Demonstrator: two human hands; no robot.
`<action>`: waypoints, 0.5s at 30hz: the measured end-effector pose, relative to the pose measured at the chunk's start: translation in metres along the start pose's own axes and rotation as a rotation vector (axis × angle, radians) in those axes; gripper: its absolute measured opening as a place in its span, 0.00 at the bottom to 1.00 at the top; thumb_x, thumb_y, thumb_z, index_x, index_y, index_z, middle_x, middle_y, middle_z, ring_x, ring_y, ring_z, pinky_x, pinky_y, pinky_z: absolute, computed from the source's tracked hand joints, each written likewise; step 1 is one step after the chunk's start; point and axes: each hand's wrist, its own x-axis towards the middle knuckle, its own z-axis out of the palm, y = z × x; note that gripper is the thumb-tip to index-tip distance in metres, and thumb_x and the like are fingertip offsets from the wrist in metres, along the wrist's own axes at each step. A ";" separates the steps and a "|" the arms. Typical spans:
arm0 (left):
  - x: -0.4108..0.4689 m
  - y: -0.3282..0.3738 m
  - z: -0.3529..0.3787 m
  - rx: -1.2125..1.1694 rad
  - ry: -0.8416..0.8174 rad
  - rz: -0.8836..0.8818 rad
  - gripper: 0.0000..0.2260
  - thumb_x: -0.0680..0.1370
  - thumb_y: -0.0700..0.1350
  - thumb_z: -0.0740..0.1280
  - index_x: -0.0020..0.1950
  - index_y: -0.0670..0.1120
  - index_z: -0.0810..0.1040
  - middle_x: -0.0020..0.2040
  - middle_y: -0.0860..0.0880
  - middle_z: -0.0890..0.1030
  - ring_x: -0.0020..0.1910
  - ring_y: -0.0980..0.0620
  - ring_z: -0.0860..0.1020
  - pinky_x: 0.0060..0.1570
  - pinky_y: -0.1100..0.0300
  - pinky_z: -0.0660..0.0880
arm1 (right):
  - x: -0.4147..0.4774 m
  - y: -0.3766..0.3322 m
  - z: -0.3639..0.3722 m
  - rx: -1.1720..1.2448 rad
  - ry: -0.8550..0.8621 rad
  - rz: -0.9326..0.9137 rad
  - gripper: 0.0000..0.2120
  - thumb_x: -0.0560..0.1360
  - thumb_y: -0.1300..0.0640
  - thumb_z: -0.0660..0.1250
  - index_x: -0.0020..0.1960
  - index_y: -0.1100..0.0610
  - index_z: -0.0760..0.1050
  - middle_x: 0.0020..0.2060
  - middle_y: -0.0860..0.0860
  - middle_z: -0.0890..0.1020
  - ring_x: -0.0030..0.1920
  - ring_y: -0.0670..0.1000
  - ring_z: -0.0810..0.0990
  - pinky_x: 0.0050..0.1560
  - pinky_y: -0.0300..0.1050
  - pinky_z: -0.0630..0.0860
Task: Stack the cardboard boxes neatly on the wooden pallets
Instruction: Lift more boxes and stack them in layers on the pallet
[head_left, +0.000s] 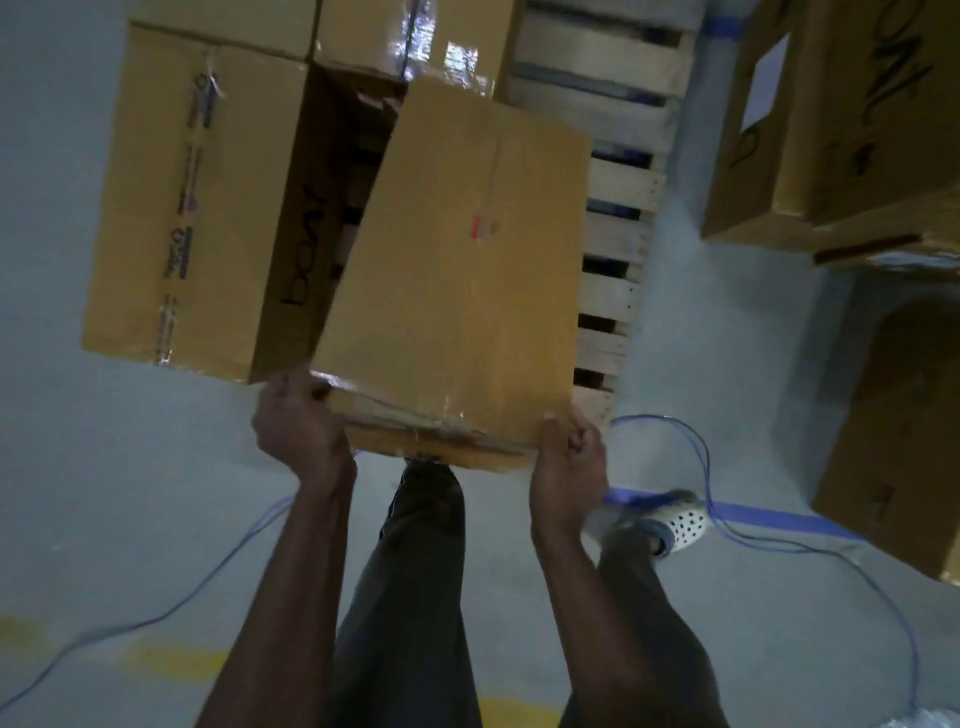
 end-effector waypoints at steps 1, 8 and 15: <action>-0.029 0.011 -0.003 -0.022 0.012 -0.038 0.08 0.77 0.43 0.61 0.40 0.48 0.76 0.36 0.53 0.75 0.37 0.59 0.74 0.40 0.69 0.73 | 0.002 0.012 0.006 -0.048 -0.032 0.009 0.23 0.77 0.44 0.69 0.69 0.52 0.76 0.60 0.50 0.79 0.62 0.53 0.77 0.59 0.47 0.75; -0.001 -0.037 -0.004 0.070 0.000 -0.288 0.19 0.69 0.43 0.64 0.59 0.43 0.78 0.57 0.44 0.79 0.57 0.41 0.72 0.58 0.44 0.74 | 0.003 0.068 0.067 -0.287 -0.433 0.093 0.35 0.68 0.27 0.66 0.71 0.38 0.68 0.63 0.47 0.75 0.63 0.54 0.76 0.59 0.61 0.79; 0.060 -0.067 0.005 0.168 -0.567 -0.356 0.19 0.74 0.40 0.67 0.65 0.43 0.76 0.61 0.43 0.78 0.57 0.41 0.77 0.54 0.46 0.77 | 0.026 0.070 0.121 -0.201 -0.690 0.339 0.48 0.66 0.30 0.74 0.77 0.33 0.50 0.74 0.47 0.64 0.71 0.60 0.68 0.64 0.72 0.71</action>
